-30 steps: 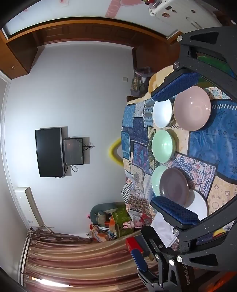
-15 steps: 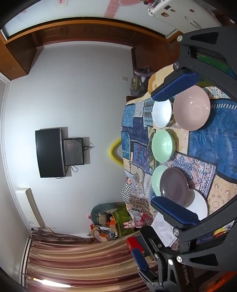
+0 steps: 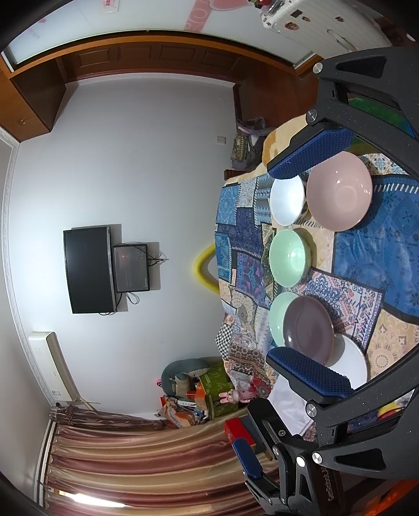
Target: Organize plates and bowls
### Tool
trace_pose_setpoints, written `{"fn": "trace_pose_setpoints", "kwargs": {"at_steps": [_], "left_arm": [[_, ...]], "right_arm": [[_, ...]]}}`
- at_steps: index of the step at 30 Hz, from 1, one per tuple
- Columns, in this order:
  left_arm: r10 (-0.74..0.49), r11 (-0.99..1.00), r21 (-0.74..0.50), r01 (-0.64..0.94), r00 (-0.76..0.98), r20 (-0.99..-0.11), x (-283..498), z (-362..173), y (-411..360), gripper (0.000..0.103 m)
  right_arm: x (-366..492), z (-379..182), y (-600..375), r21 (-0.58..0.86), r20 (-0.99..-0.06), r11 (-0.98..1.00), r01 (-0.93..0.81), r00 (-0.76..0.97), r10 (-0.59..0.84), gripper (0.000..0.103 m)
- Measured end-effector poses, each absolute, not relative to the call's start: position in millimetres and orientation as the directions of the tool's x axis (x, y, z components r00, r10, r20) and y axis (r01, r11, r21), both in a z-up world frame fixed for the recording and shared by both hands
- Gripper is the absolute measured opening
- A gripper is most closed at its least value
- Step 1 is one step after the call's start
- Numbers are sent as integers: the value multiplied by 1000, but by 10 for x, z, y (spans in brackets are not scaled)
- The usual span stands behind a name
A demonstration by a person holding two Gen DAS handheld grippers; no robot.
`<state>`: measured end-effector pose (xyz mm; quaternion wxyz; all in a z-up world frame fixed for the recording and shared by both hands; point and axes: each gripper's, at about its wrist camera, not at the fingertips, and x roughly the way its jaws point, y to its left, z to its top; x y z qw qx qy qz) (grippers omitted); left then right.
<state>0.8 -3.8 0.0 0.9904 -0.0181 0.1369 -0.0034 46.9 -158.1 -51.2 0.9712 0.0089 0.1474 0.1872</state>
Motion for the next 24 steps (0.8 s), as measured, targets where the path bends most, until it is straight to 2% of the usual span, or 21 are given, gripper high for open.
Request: {"fn": "trace_pose_setpoints", "kwargs": {"at_steps": [24], "left_arm": [[-21,999,-40,10,961,-277,10,-17,-29,103]], "right_arm": [[475,-517,-1575,77,-282,928,-363,885,370,103]]}}
